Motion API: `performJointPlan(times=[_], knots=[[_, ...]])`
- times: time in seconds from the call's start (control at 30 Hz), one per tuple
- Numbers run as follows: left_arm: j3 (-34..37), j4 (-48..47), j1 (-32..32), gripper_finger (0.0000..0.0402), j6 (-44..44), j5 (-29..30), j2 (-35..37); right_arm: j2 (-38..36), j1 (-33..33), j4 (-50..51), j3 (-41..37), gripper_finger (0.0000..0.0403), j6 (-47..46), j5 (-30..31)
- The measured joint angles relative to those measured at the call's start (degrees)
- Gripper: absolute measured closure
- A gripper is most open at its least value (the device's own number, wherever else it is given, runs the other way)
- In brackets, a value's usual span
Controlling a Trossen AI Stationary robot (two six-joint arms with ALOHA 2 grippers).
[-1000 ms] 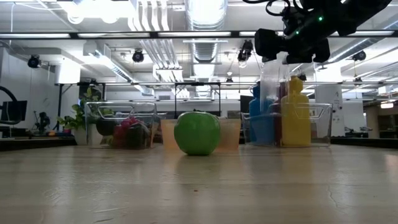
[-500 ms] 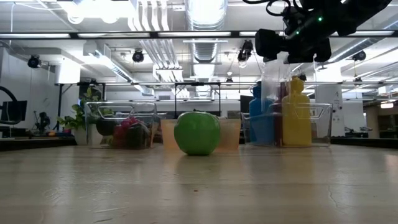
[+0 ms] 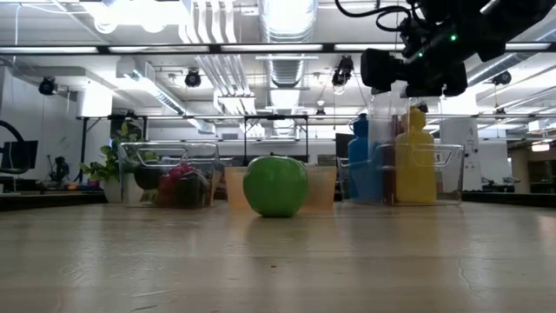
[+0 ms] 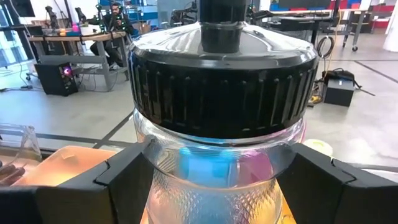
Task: Pick & Place Food Item
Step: Put the transparent water bottle into the right transparent bin
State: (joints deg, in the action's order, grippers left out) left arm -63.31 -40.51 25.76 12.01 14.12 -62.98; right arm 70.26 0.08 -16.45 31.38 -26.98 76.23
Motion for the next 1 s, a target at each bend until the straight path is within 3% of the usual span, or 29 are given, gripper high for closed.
performJointPlan(times=[0.83,1.0], knots=[[0.0,0.0,0.0,0.0325,0.0,0.0,0.0,0.0,0.0,-0.1,0.0,0.0112,0.6,-0.4],[0.0,0.0,0.0,0.0325,0.0,0.0,0.0,0.0,0.0,-0.1,0.0,0.0112,-0.4,-2.8]])
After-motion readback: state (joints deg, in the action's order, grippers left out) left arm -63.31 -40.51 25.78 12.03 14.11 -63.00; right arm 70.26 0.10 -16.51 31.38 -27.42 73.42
